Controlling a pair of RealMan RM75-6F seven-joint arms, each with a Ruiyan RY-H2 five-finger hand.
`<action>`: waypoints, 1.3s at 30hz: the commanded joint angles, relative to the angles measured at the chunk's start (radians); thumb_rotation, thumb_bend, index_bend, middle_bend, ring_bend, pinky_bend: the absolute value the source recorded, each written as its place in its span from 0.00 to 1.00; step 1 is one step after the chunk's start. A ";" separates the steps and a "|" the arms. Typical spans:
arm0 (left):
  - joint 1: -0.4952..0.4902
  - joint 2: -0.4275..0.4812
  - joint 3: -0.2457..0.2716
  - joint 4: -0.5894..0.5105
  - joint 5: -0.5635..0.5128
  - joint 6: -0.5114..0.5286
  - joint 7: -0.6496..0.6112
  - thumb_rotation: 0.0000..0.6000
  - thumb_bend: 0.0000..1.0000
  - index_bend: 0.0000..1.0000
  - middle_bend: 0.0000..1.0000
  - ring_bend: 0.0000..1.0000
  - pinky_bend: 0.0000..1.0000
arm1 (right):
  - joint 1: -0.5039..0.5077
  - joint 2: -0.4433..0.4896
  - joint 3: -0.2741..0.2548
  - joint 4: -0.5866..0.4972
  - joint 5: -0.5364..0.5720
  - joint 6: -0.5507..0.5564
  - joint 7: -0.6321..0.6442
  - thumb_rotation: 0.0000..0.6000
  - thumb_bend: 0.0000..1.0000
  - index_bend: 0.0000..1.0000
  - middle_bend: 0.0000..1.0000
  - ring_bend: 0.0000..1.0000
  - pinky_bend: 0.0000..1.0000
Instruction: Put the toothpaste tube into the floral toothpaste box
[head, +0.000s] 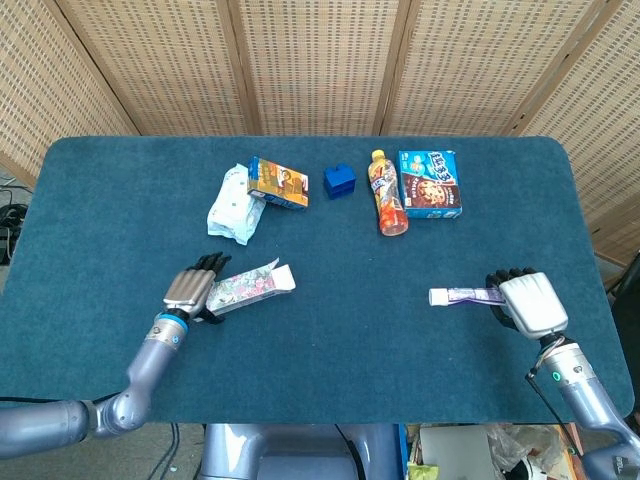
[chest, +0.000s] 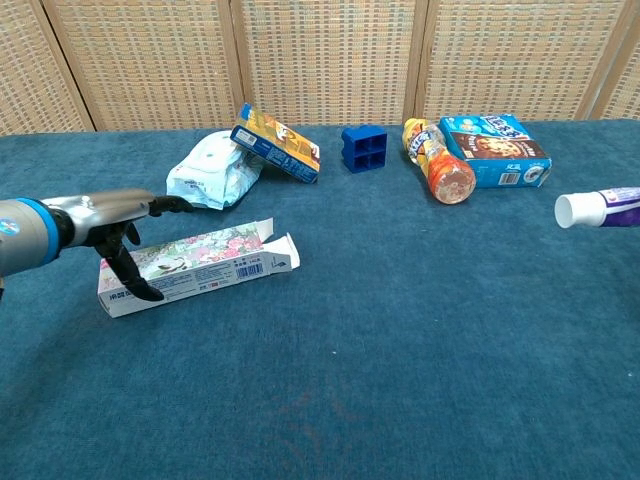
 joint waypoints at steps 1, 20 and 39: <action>-0.023 -0.036 0.002 0.033 -0.025 0.019 0.010 1.00 0.18 0.11 0.10 0.13 0.28 | -0.001 0.003 -0.001 0.000 -0.002 0.001 -0.002 1.00 0.56 0.63 0.66 0.49 0.49; 0.014 -0.029 -0.004 0.059 0.271 0.087 -0.235 1.00 0.37 0.60 0.54 0.50 0.54 | -0.003 0.057 0.028 -0.064 -0.023 0.050 -0.043 1.00 0.56 0.63 0.66 0.49 0.49; -0.076 -0.227 0.039 0.634 1.028 0.181 -1.445 1.00 0.39 0.60 0.54 0.50 0.53 | 0.055 0.280 0.161 -0.289 -0.009 0.094 -0.267 1.00 0.56 0.63 0.66 0.50 0.49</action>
